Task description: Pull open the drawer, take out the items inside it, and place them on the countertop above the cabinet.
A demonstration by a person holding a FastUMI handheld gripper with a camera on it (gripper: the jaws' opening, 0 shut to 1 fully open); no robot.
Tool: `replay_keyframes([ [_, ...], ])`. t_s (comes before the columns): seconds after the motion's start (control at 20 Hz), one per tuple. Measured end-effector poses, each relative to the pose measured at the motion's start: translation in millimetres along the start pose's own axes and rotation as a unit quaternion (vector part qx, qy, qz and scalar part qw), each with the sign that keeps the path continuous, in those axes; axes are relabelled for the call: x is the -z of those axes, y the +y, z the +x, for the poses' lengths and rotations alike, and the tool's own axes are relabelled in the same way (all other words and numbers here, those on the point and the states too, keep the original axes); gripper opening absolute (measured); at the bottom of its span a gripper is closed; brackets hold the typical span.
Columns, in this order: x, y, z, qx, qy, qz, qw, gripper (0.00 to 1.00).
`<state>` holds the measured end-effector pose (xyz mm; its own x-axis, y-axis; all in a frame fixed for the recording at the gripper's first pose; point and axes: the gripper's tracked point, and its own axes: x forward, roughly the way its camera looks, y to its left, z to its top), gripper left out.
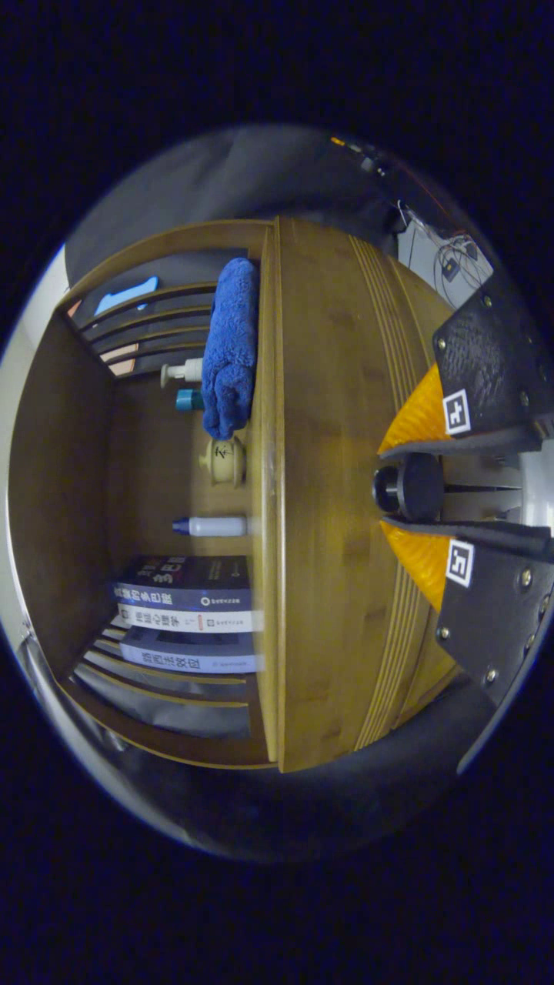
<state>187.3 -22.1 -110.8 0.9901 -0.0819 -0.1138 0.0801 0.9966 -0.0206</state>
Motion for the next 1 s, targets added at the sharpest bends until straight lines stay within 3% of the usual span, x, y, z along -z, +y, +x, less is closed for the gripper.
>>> replay_keyframes([
  [0.1,1.5,1.0,2.6,0.007,0.01,0.002,1.0,0.36],
  [0.15,0.4,0.9,-0.6,0.008,0.01,0.004,1.0,0.28],
  [0.55,-3.1,-1.2,-10.2,0.009,0.019,0.0,1.0,0.28],
  [1.0,12.7,-8.1,-79.9,0.012,0.025,-0.011,1.0,0.28],
])
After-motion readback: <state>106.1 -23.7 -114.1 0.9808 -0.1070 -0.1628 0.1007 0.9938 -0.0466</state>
